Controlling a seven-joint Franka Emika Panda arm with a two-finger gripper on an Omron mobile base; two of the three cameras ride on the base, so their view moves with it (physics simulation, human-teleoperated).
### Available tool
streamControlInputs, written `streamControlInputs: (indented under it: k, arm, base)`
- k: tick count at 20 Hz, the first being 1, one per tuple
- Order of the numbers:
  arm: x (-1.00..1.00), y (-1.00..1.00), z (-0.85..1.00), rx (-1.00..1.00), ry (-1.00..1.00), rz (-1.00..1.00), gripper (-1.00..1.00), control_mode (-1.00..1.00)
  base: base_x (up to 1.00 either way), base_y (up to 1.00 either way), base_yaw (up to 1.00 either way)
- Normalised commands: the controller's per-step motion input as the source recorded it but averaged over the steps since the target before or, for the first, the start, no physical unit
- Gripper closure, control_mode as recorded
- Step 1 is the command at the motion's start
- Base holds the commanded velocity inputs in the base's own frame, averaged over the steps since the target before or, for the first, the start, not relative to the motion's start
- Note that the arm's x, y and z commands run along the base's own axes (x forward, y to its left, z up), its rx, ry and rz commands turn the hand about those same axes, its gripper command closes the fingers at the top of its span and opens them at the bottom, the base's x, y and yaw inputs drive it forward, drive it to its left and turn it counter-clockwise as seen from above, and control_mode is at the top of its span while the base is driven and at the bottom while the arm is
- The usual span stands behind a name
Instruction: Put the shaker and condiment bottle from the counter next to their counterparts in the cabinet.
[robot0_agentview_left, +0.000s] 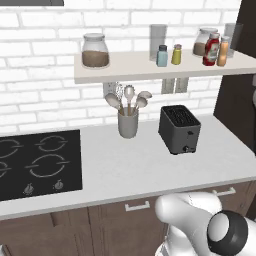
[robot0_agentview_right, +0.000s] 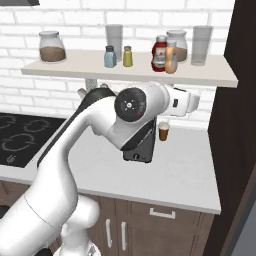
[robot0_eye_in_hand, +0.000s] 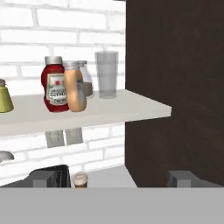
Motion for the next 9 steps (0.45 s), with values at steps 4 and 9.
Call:
streamControlInputs:
  k: [4, 9]
  arm:
    - [-1.00, 0.23, 0.00, 0.00, 0.00, 0.00, -1.00, -1.00]
    - [-1.00, 0.37, 0.00, 0.00, 0.00, 0.00, -1.00, -1.00]
  base:
    - [0.00, 0.00, 0.00]
    - [0.00, 0.00, 0.00]
